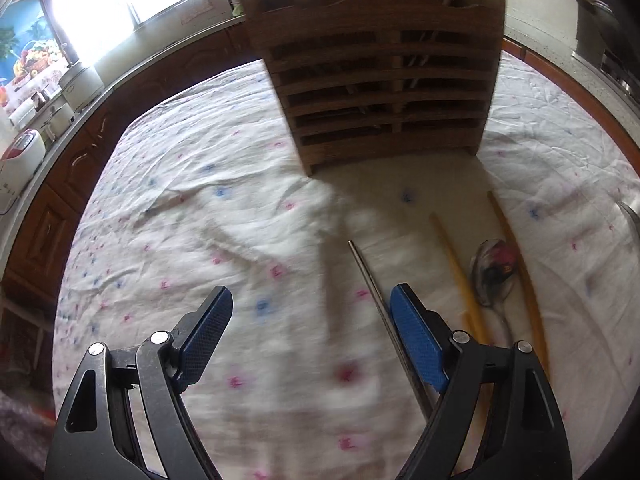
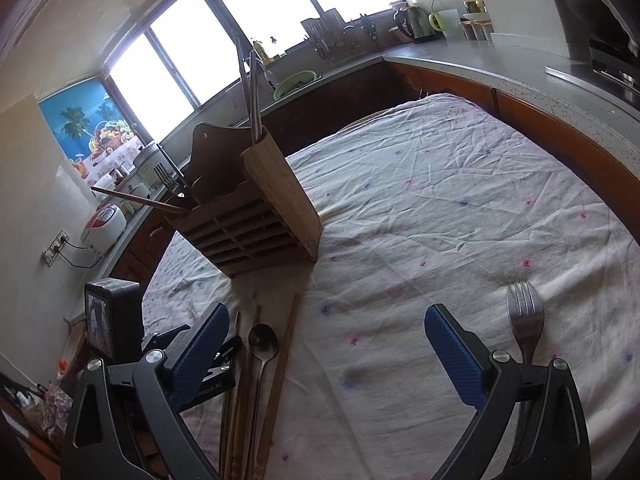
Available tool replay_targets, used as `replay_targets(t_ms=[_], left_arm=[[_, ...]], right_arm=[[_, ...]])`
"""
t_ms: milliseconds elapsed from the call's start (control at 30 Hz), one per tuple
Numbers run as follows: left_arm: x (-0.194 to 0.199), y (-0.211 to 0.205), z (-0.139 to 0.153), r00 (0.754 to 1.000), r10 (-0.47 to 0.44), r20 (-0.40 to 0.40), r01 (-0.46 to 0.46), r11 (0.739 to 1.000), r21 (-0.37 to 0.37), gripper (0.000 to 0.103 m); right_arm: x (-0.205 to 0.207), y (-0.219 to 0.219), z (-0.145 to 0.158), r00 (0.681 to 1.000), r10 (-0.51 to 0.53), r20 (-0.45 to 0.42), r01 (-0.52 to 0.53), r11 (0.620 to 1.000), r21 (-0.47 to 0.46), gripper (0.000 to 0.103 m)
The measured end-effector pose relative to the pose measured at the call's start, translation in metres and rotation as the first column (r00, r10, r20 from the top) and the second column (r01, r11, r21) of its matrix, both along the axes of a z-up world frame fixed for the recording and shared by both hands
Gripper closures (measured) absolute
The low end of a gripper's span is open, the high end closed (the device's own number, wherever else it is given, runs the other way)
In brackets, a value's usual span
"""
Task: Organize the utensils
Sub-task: 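Move both open tools back down to the remaining utensils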
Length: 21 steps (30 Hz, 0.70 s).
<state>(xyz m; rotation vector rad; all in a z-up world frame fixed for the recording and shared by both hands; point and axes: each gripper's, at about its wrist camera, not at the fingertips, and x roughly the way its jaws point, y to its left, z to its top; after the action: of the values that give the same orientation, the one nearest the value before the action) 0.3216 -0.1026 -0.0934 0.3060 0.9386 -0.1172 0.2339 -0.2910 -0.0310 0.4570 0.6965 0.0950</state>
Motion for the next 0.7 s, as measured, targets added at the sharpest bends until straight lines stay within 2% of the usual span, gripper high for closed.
replay_targets(t_ms=[67, 133, 200, 267, 300, 400, 500, 567, 633, 700], left_arm=[[0.001, 0.027, 0.002, 0.999, 0.026, -0.035, -0.029, 0.996, -0.085, 0.024], [0.001, 0.048, 0.003, 0.997, 0.047, -0.066, -0.057, 0.986, -0.155, 0.025], [0.001, 0.062, 0.002, 0.994, 0.06, -0.089, -0.077, 0.977, -0.198, 0.025], [0.003, 0.072, 0.001, 0.991, 0.064, -0.121, -0.095, 0.959, -0.268, 0.025], [0.004, 0.075, 0.001, 0.989, 0.066, -0.129, -0.101, 0.951, -0.292, 0.025], [0.006, 0.075, 0.004, 0.989, 0.058, -0.137, -0.101, 0.936, -0.336, 0.028], [0.011, 0.068, 0.004, 0.989, 0.054, -0.14, -0.099, 0.935, -0.34, 0.04], [0.015, 0.063, 0.003, 0.99, 0.069, -0.127, -0.105, 0.946, -0.307, 0.053], [0.019, 0.055, 0.003, 0.99, 0.069, -0.12, -0.101, 0.951, -0.291, 0.057], [0.02, 0.051, 0.004, 0.992, 0.068, -0.111, -0.096, 0.957, -0.272, 0.067]], right_arm=[[0.005, 0.008, 0.0, 1.0, 0.024, 0.005, -0.024, 0.999, -0.021, 0.004], [0.012, 0.018, -0.002, 0.999, 0.05, 0.0, -0.05, 0.997, -0.052, 0.009], [0.023, 0.029, -0.008, 0.996, 0.084, -0.027, -0.086, 0.993, -0.076, 0.03], [0.036, 0.04, -0.017, 0.991, 0.11, -0.072, -0.117, 0.988, -0.101, 0.048], [0.043, 0.045, -0.023, 0.988, 0.121, -0.096, -0.132, 0.985, -0.11, 0.054], [0.062, 0.057, -0.035, 0.98, 0.14, -0.143, -0.159, 0.978, -0.132, 0.064], [0.078, 0.062, -0.046, 0.972, 0.144, -0.184, -0.172, 0.975, -0.143, 0.075], [0.087, 0.066, -0.049, 0.967, 0.151, -0.203, -0.185, 0.97, -0.157, 0.081], [0.094, 0.071, -0.052, 0.962, 0.16, -0.222, -0.201, 0.963, -0.177, 0.083], [0.098, 0.078, -0.052, 0.959, 0.166, -0.228, -0.215, 0.953, -0.214, 0.083]])
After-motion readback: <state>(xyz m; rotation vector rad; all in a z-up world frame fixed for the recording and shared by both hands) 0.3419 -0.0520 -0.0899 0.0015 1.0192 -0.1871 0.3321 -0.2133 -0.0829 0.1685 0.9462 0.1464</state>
